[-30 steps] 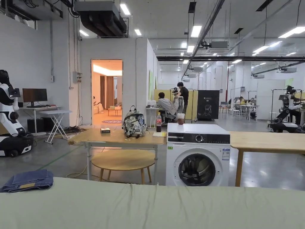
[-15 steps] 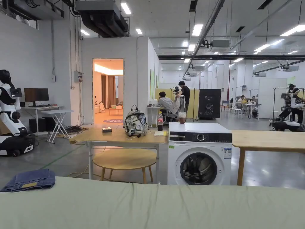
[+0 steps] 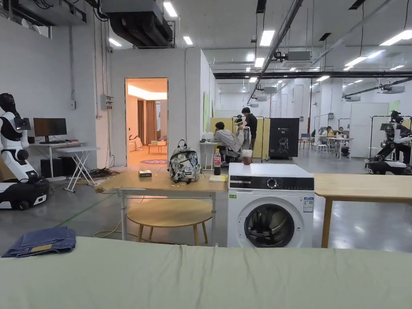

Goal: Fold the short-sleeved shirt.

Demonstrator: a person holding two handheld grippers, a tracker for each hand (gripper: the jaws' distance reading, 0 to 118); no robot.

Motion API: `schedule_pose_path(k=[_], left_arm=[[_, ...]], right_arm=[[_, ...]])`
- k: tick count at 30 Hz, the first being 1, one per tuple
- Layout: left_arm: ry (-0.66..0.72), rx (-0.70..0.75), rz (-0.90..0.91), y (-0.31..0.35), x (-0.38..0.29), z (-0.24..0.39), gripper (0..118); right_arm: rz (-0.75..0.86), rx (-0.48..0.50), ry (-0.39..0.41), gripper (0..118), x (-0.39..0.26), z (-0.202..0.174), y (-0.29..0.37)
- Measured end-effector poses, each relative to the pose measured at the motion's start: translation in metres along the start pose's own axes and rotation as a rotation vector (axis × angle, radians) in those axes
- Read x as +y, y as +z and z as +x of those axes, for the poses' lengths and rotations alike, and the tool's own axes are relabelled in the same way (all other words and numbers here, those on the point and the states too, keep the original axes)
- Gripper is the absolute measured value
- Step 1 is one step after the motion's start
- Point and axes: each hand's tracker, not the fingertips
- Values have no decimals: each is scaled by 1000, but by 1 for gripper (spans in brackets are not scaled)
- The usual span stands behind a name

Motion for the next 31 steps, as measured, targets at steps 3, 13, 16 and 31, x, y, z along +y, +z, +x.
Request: schedule_pose_path(k=[3,13,16,31], left_arm=[[1,-8,-1,0,1,1,97],[0,-23,-7,-1,2,3,97],[-4,-22,-10,-2,2,5,97],[7,-40,-23,-4,-1,6,97]], right_arm=[[15,-82,-103,118,0,2,-2],[-52,-75,-221,118,7,11,-6],[-51,-68,-220,118,7,9,-4],[-88,-82,-184,118,-7,0,-16]])
